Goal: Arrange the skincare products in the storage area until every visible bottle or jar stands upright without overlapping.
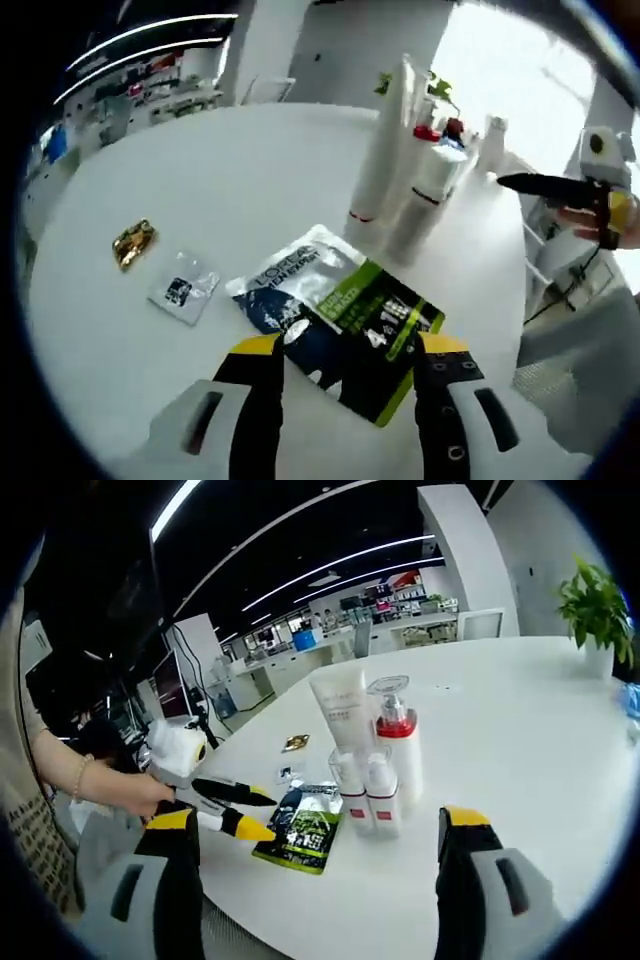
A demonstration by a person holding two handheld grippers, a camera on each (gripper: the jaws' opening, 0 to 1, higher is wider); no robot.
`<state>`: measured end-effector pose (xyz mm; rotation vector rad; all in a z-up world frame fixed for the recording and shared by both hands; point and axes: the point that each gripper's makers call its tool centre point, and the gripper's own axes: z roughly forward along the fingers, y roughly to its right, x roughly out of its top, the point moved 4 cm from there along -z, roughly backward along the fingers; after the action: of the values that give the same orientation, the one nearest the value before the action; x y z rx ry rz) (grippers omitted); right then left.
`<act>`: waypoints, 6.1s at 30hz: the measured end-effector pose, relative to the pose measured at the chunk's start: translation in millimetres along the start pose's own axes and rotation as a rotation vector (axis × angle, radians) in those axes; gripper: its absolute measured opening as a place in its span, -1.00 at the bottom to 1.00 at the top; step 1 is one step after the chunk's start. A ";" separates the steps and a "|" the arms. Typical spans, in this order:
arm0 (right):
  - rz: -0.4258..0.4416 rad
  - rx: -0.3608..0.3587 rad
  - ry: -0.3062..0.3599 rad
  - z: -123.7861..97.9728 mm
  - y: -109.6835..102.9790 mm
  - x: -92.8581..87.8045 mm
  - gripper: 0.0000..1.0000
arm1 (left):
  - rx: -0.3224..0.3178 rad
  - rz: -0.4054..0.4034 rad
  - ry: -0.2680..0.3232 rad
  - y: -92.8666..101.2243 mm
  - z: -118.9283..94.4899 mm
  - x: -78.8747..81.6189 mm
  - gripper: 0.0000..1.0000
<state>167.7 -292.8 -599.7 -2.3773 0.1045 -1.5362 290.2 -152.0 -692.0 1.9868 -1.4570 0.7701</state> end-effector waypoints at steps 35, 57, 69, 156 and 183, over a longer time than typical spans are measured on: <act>0.035 -0.017 -0.013 -0.4 7.4 -9.6 0.99 | -0.141 0.304 -0.233 -25.6 28.5 -6.7 0.65; 0.013 -0.004 0.008 -2.5 -0.5 -3.3 0.99 | -0.104 0.247 -0.235 -21.2 10.6 -10.9 0.71; -0.007 0.004 0.017 -7.9 -6.0 -3.9 0.99 | 0.023 -0.045 -0.154 -18.6 -23.9 -23.0 0.86; 0.022 -0.104 -0.046 -34.6 4.9 -30.3 0.99 | 0.455 -0.694 0.030 -53.5 -50.9 -17.3 0.94; 0.080 -0.135 -0.086 -28.5 15.0 -42.4 0.99 | 0.636 -0.748 -0.052 -121.9 10.5 4.6 0.54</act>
<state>125.8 -303.6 -630.6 -2.5059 0.2891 -1.4304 409.8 -131.0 -707.7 2.7628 -0.3882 0.8848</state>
